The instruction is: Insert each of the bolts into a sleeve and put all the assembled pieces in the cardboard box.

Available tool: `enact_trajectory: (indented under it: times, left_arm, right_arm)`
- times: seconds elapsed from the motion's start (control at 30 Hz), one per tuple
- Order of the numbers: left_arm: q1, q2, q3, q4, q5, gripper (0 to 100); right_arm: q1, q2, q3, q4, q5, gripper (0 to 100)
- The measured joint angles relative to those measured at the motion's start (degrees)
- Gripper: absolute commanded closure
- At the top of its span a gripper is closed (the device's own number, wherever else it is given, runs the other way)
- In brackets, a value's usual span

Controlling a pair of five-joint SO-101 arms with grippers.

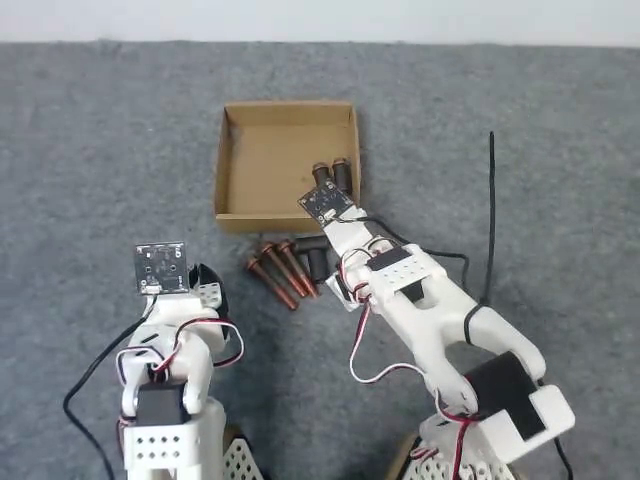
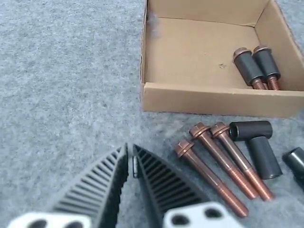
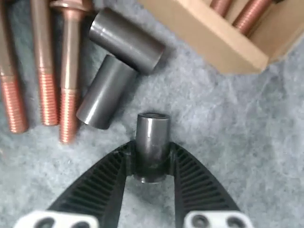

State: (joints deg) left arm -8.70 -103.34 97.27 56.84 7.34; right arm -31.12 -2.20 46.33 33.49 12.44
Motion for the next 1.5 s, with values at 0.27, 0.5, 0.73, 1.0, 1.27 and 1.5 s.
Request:
enact_trajectory:
  times: [0.27,0.5,0.73,1.0,1.27,1.5]
  left_arm:
    - [0.0,0.0,0.0,0.0,0.0,98]
    - [0.0,0.0,0.0,0.0,0.0,98]
    - [0.0,0.0,0.0,0.0,0.0,98]
    - [0.0,0.0,0.0,0.0,0.0,98]
    - [0.0,0.0,0.0,0.0,0.0,98]
    - [0.0,0.0,0.0,0.0,0.0,98]
  right_arm:
    - [0.0,0.0,-0.09,0.35,2.46,99.3]
    - [0.62,0.26,-0.09,0.18,2.55,99.3]
    - [0.62,0.44,-4.57,10.99,-0.09,99.3]
    - [3.52,-4.75,-6.95,23.12,-5.89,99.2]
    - [10.29,-16.0,0.53,24.26,-6.24,99.2]
    - [18.02,-23.47,11.43,17.85,-6.24,99.2]
